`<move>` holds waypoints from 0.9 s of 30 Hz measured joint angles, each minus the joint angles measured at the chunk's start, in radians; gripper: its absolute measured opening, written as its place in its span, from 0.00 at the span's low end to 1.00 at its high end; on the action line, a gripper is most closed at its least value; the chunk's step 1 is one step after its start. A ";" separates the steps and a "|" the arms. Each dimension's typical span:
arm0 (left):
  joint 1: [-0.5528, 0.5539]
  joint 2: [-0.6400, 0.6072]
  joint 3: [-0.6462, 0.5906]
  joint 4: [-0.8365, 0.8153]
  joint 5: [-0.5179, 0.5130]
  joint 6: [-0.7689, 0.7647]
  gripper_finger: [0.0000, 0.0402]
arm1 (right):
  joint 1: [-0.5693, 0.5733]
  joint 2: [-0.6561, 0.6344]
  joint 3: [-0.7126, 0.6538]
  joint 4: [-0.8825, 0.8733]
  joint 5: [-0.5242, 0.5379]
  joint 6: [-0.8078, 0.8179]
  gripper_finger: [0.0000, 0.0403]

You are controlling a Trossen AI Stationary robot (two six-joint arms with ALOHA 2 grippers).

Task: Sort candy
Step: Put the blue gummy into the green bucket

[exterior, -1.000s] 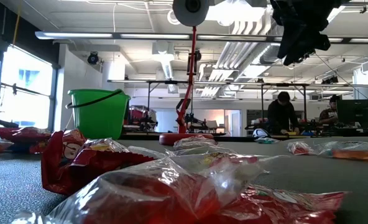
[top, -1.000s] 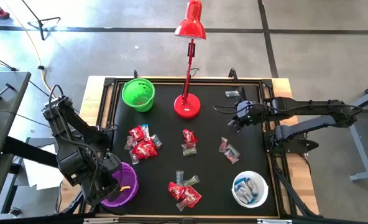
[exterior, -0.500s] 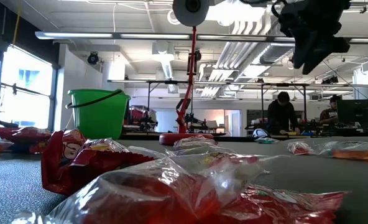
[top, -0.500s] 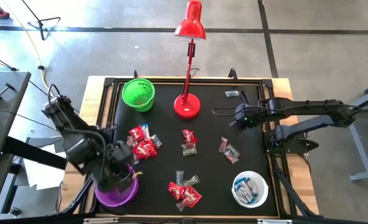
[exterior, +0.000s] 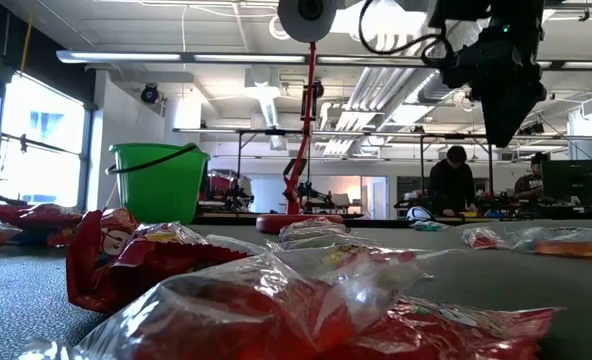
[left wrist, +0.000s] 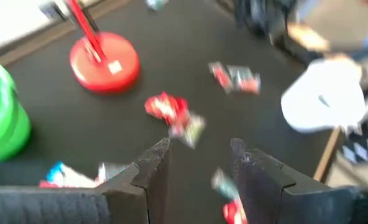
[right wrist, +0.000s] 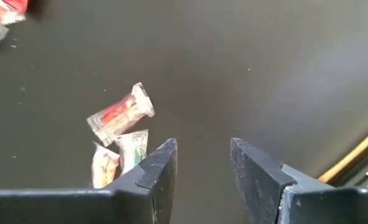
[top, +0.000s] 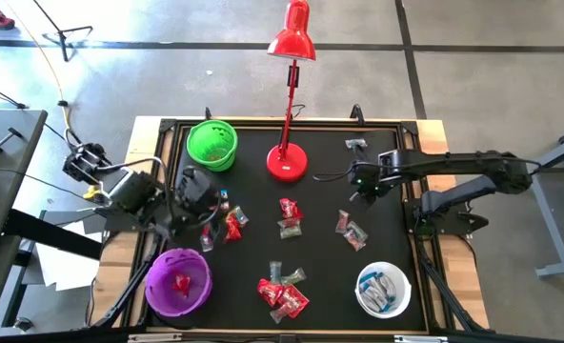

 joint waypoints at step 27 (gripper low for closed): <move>0.338 0.001 0.080 0.006 -0.413 0.142 0.37 | -0.354 0.064 -0.321 0.825 0.415 0.335 0.36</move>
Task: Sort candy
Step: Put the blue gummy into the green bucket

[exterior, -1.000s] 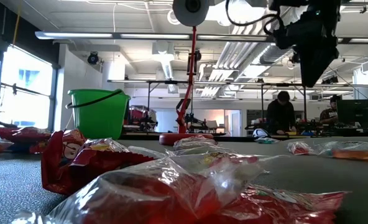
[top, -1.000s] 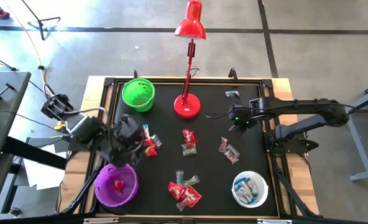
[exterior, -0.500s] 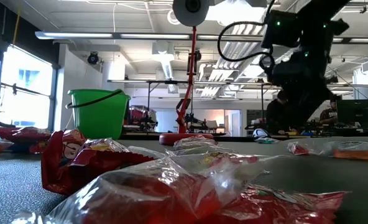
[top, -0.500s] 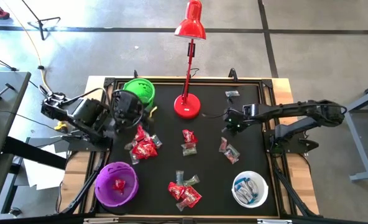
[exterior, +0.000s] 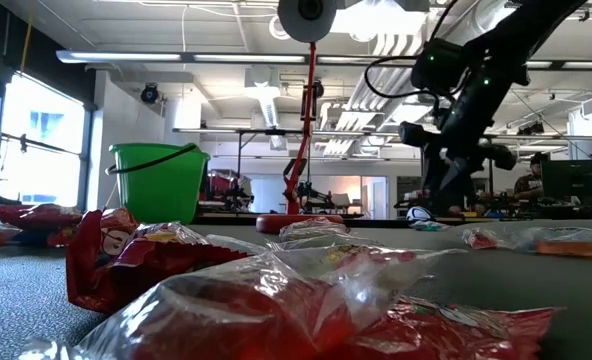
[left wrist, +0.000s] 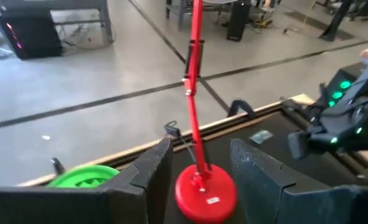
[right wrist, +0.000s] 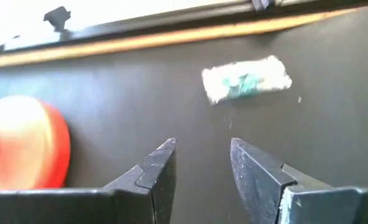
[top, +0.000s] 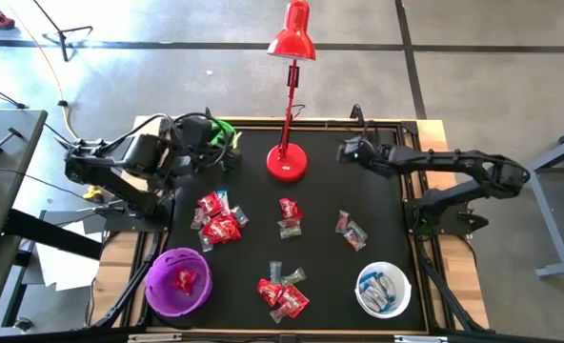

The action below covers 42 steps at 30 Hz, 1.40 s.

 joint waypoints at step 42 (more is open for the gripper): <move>0.437 -0.320 0.000 -0.014 0.095 0.868 0.37 | -0.334 0.404 0.320 -0.176 -0.272 0.223 0.29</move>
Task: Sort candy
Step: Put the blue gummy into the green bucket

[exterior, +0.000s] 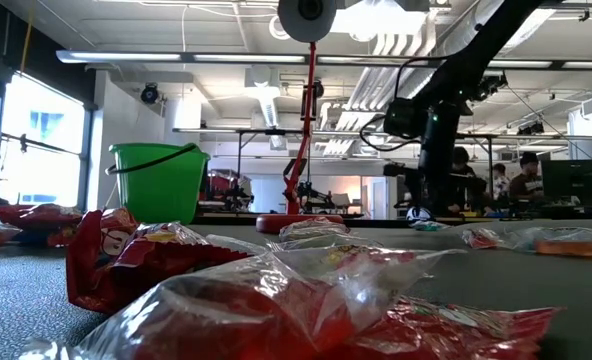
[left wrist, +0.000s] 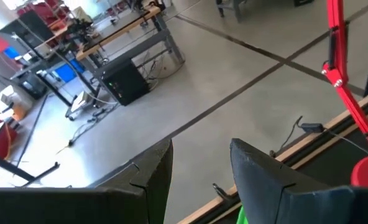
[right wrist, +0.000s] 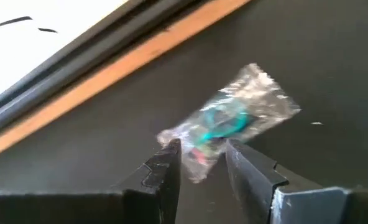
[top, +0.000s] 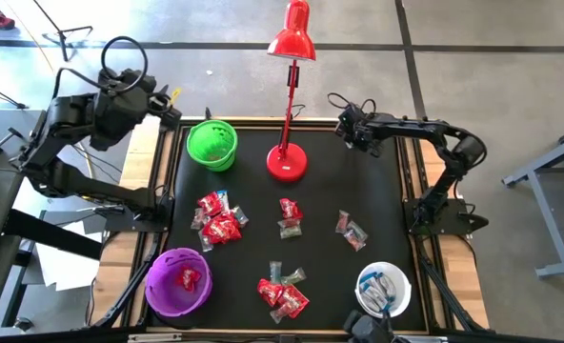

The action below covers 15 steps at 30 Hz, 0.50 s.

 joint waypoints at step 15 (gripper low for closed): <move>0.000 -0.115 0.000 -0.002 0.015 0.025 0.37 | -0.011 0.001 0.001 -0.029 -0.060 -0.001 0.26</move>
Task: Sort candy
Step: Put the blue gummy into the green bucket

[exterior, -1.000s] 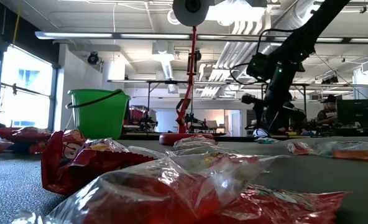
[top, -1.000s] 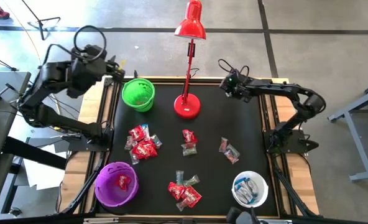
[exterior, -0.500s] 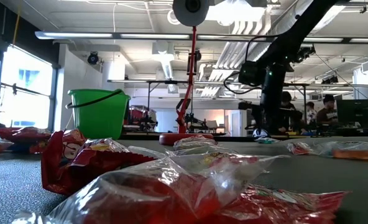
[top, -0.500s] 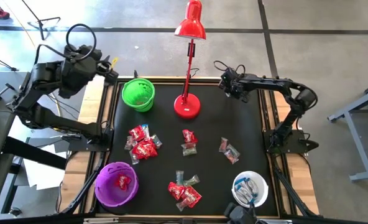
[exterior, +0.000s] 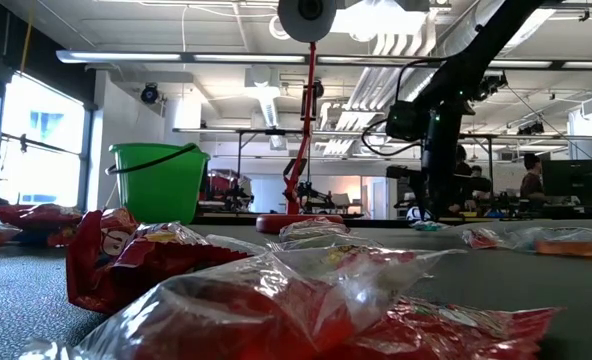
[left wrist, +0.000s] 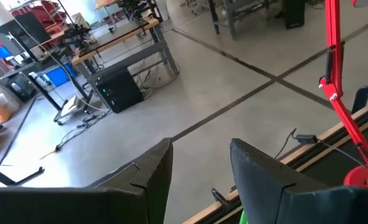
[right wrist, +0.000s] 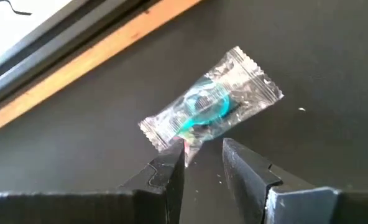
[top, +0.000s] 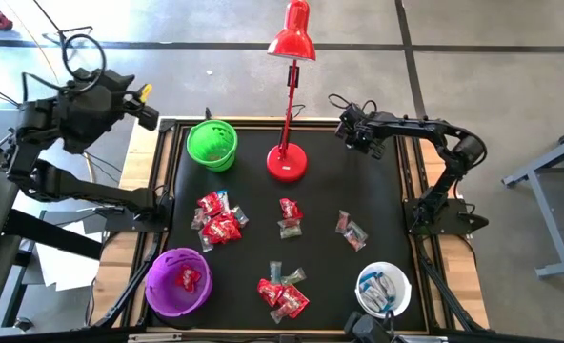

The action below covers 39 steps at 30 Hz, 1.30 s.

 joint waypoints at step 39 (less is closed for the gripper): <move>0.000 -0.048 -0.001 -0.050 0.076 -0.009 0.37 | -0.033 0.084 0.001 0.064 -0.012 0.019 0.05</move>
